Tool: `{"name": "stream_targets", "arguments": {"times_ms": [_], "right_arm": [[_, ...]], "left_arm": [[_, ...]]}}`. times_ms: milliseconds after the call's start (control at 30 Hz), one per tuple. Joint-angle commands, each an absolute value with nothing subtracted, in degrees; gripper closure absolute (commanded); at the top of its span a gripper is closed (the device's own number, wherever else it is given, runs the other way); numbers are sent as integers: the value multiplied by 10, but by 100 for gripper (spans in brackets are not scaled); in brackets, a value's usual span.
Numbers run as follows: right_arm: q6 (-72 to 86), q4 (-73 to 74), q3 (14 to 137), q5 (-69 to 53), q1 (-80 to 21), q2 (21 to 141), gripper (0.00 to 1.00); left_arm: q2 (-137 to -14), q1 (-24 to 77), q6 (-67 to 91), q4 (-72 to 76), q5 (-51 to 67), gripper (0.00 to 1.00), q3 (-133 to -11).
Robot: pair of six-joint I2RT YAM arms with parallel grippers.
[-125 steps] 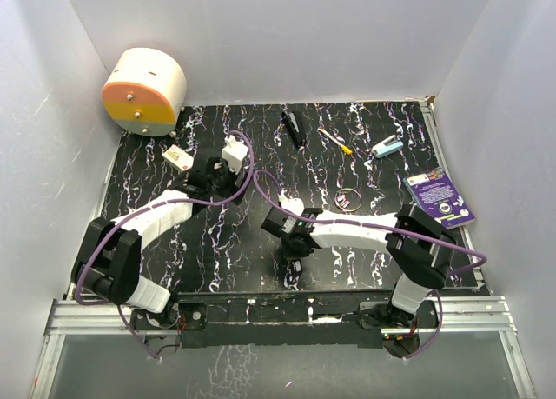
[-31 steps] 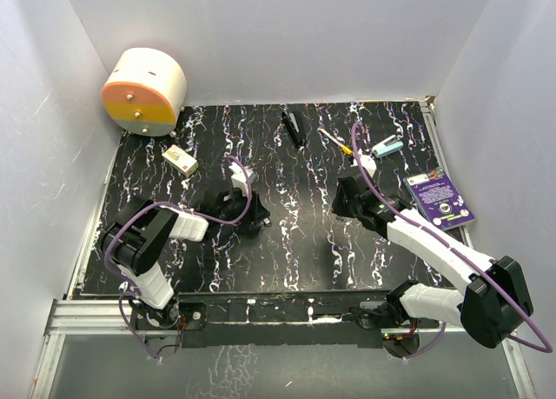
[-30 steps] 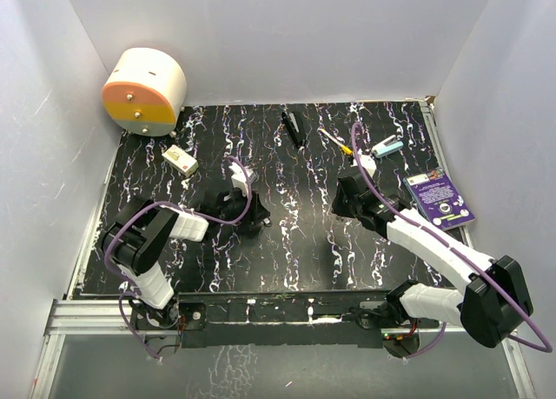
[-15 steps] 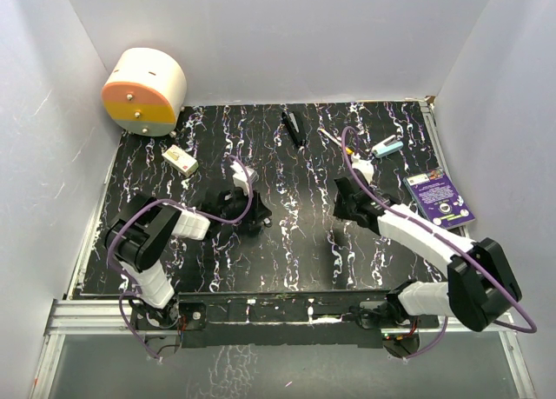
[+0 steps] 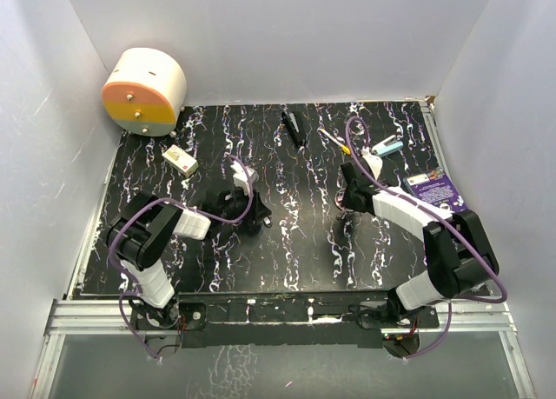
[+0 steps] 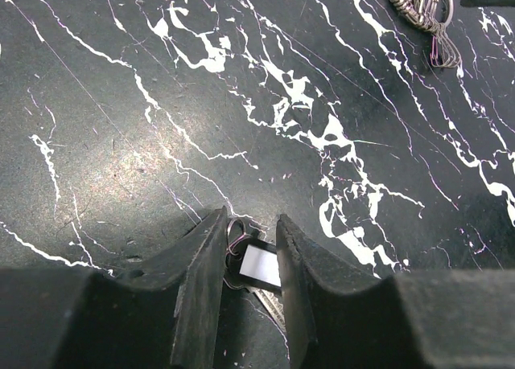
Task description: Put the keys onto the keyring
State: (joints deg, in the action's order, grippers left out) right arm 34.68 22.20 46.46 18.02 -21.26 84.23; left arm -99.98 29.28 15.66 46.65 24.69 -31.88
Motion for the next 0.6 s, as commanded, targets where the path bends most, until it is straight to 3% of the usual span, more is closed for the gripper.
{"name": "stream_targets", "arguments": {"times_ms": [0,233,400,567], "right_arm": [[352,185,505,183,-212,855,75],[357,186,519,180,-211,877,78],[356,196,523,175,-212,869,80],[354,217,523,158,-211,863,81]], "left_arm": [[-1019,296,159,422,257,71,-322],[-1017,296,158,421,261,77,-325],[-1023,295,157,416,267,95,-329],[-1026,296,157,415,268,100,-331]]}}
